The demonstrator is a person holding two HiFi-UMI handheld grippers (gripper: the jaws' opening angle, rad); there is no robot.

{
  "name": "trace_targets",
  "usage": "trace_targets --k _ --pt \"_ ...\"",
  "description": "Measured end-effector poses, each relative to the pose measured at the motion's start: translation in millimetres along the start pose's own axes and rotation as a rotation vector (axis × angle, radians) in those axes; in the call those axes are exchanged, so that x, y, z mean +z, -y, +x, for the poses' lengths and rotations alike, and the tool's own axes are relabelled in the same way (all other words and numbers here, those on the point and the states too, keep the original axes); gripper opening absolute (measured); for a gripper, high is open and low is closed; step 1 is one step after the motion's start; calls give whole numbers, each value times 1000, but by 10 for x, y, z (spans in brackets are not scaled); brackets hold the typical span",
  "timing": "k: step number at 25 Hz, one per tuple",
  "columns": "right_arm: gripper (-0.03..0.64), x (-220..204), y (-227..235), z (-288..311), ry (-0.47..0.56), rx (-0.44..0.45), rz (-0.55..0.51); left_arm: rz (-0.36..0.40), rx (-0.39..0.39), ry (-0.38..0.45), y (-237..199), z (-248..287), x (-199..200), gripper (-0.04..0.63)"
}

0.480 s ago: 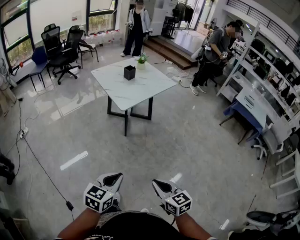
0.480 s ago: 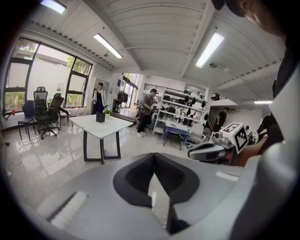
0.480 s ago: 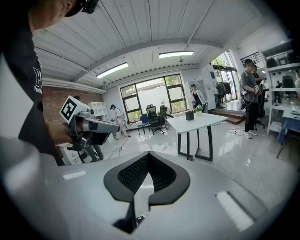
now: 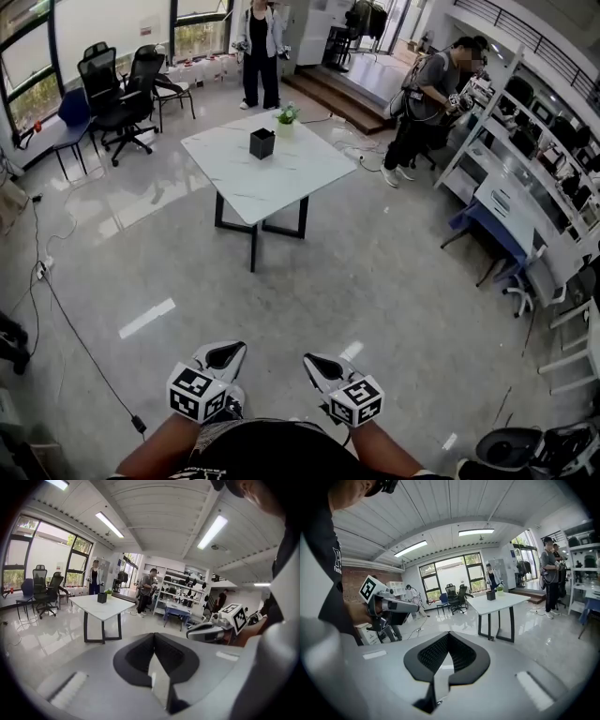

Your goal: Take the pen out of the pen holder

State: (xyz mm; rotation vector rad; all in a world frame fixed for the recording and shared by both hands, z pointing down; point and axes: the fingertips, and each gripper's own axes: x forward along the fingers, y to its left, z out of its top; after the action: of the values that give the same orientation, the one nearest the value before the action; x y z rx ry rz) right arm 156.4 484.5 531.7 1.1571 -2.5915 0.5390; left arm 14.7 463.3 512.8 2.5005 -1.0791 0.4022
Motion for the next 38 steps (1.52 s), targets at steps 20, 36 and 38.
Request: trace_targets --k 20,36,38 --pt "0 433 -82 729 42 -76 -16 32 -93 5 -726 177 274 57" --pt "0 482 -422 1306 28 -96 27 15 -126 -22 -1380 -69 164 57" --pt "0 515 -436 1348 30 -95 23 9 -122 -23 -1433 -85 145 57"
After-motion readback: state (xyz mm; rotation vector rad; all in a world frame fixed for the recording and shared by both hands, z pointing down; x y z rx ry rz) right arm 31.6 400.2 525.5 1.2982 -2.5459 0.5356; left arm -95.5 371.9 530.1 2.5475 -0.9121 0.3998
